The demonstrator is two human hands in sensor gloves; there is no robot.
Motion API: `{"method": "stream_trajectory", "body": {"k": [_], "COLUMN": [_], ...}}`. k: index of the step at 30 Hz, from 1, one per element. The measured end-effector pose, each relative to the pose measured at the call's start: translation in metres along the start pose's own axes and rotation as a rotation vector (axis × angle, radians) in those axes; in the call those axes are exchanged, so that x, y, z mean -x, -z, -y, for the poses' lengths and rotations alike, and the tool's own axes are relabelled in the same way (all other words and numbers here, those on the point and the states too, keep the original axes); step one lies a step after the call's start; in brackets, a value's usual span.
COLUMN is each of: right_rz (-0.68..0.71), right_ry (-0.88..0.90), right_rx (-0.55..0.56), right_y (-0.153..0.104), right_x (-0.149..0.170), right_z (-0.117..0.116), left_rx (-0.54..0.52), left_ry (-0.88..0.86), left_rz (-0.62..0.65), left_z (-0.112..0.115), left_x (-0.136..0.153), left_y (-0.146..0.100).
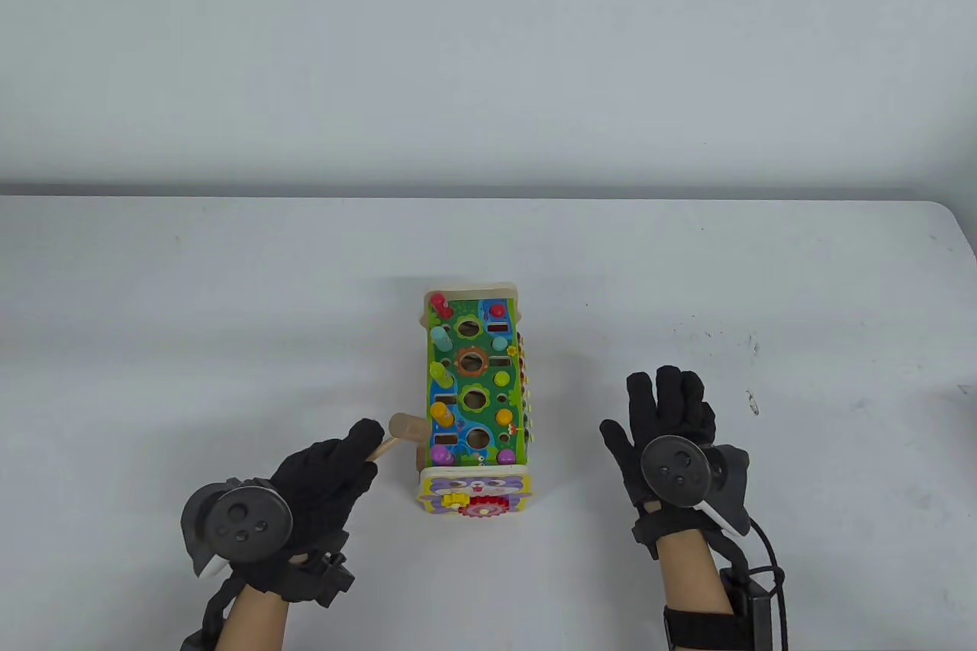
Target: Whack-a-mole
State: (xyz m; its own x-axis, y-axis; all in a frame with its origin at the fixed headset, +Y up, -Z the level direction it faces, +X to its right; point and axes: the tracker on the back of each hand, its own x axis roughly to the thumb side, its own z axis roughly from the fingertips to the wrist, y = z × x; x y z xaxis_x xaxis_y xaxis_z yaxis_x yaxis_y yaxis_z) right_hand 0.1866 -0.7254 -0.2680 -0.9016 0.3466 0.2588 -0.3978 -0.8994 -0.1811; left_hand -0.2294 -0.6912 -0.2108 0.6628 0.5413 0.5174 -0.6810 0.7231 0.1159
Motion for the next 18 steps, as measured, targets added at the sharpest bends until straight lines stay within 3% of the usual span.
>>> {"method": "stream_trajectory", "body": {"k": [8, 11, 15, 18], "right_rz": [-0.002, -0.006, -0.021, -0.028], "right_ry": [0.021, 0.031, 0.04, 0.048], "right_rx": [0.002, 0.001, -0.024, -0.031], "right_y": [0.0, 0.0, 0.001, 0.001], "right_x": [0.001, 0.001, 0.002, 0.002], "right_z": [-0.001, -0.001, -0.003, -0.003], "left_rx": [-0.118, -0.074, 0.112, 0.081], "left_ry": [-0.086, -0.091, 0.118, 0.166], "left_rz": [0.065, 0.067, 0.031, 0.024], "left_z": [-0.004, 0.0, 0.011, 0.012], "left_x": [-0.007, -0.008, -0.011, -0.012], "left_y": [-0.003, -0.001, 0.005, 0.005]}}
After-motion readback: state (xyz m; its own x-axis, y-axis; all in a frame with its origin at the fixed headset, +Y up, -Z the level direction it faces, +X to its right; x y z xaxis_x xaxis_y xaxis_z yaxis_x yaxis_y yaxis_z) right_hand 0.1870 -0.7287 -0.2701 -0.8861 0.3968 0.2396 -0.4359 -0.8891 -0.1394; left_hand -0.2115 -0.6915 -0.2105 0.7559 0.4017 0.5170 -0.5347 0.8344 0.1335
